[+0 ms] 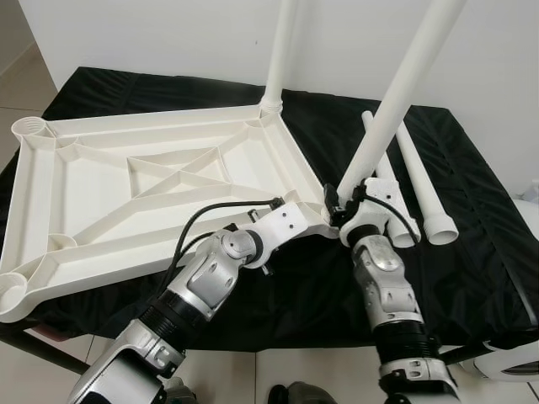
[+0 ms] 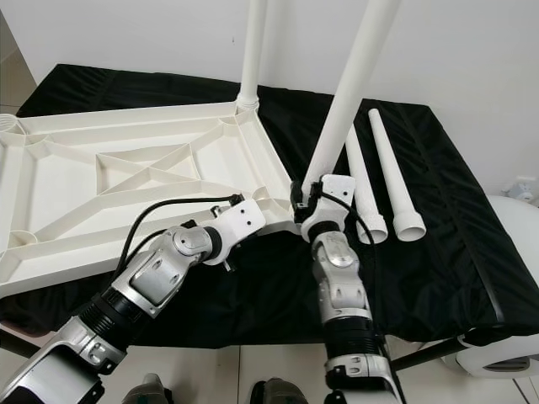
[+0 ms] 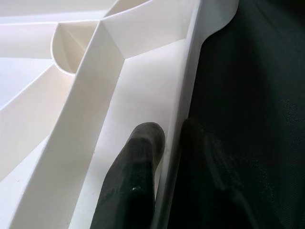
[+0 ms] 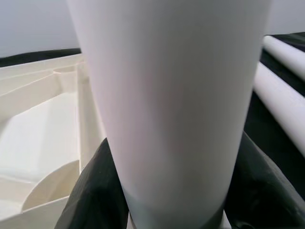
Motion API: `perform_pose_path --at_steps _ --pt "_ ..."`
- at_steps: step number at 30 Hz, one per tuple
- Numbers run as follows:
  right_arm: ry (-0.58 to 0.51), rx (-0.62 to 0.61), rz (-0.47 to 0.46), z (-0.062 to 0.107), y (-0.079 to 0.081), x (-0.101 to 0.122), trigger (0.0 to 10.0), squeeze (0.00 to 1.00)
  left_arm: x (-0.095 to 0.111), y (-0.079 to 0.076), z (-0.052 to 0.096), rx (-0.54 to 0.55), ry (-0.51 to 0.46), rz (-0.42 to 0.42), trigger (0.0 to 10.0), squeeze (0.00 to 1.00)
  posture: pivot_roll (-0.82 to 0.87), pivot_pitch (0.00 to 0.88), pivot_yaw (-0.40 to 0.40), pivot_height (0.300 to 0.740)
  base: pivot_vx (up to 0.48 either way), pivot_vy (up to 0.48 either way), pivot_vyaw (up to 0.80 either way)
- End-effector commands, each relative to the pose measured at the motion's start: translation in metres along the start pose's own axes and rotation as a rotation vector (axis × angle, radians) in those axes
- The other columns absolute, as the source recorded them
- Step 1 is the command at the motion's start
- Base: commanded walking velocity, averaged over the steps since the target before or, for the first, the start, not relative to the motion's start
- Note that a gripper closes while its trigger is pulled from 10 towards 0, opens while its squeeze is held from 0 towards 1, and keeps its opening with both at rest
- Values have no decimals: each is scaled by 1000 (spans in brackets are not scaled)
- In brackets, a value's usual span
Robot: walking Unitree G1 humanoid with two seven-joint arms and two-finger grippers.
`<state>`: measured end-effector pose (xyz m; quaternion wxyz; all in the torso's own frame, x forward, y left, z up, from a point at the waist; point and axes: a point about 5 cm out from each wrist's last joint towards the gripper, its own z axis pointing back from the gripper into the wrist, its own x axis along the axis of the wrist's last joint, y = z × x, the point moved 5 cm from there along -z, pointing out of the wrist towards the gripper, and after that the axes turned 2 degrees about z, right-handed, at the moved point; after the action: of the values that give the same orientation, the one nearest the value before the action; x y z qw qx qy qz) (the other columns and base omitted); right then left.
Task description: Building children table
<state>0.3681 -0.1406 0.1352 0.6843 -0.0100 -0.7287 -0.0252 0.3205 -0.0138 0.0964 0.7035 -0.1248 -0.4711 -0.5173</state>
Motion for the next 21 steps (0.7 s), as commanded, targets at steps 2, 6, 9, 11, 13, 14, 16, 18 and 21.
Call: perform_pose_path --at_steps 2,6,9,11,13,14,16,18,21 --pt "0 -90 9 2 -2 4 10000 0 17 -42 -6 -176 -55 -47 10000 0 48 14 -88 740 0 0 0" --pt "-12 -97 11 3 -1 8 10000 0 17 -43 -6 -179 -57 -47 10000 0 45 13 -86 740 0 0 0" --pt "-4 -114 10 3 -7 7 10000 0 17 -43 -7 -180 -58 -48 10000 0 42 8 -86 740 0 0 0" --pt "5 -113 4 4 -9 5 10000 384 17 -44 -7 -181 -57 -50 10000 0 42 7 -86 740 0 0 0" --pt "3 -104 -12 7 -13 4 10000 1000 17 -45 -7 -183 -56 -51 10000 0 41 3 -88 740 0 0 0" --pt "3 -104 -12 7 -13 4 10000 1000 17 -45 -7 -183 -56 -51 10000 0 41 3 -88 740 0 0 0" --pt "-7 -94 -16 8 -16 5 10000 1000 16 -46 -7 -185 -56 -51 10000 0 41 1 -89 740 0 0 0" --pt "-12 -77 -21 8 -17 6 10000 1000 16 -46 -7 -186 -56 -50 10000 0 41 0 -90 740 0 0 0" --pt "-21 -49 -27 7 -20 10 10000 1000 16 -46 -7 -184 -56 -49 10000 0 39 0 -93 740 0 0 0"
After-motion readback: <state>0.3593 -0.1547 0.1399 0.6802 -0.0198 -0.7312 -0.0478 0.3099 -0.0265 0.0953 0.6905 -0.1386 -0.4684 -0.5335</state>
